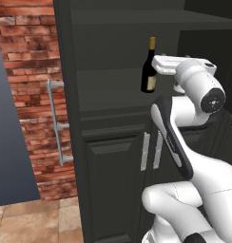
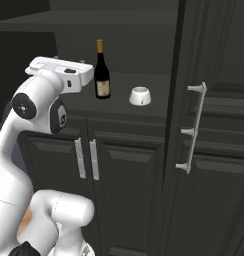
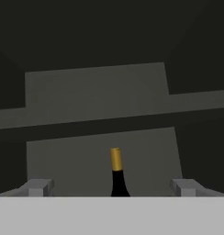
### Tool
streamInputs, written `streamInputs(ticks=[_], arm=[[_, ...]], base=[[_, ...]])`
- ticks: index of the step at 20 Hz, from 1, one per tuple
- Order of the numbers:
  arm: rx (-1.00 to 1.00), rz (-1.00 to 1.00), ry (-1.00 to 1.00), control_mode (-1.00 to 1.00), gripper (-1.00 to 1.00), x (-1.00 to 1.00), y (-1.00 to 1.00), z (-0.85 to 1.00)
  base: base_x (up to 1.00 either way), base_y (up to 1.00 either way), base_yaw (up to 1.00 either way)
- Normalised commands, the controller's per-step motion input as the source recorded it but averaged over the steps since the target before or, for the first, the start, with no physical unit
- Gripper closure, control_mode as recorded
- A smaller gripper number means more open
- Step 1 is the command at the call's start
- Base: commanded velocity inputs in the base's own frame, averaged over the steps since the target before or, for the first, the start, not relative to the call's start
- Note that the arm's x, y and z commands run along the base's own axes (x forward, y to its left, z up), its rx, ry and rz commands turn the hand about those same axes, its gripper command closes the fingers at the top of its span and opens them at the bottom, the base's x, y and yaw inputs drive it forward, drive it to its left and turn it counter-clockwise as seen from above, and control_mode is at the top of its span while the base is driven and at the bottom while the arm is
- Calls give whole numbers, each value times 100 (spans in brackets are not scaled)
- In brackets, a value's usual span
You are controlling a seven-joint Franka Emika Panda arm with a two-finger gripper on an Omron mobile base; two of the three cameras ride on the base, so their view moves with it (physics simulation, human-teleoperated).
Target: Open the cabinet directly in front. Then move the wine and the mug to the dining counter with the candle on it.
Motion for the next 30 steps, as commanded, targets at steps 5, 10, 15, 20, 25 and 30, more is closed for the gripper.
streamInputs(ticks=[5, 10, 15, 20, 25, 30], arm=[[0, 0, 0, -100, -100, 5, -3, 1], [0, 1, 0, -100, -100, 9, -5, 0], [0, 2, 0, -100, -100, 18, -3, 0], [0, 2, 0, -100, -100, 21, -1, 0], [0, 1, 0, -100, -100, 22, -2, 0], [0, 2, 0, -100, -100, 22, -8, 0]], base=[[0, 0, 0], [0, 0, 0], [0, 0, 0], [0, 0, 0], [0, 0, 0], [0, 0, 0]])
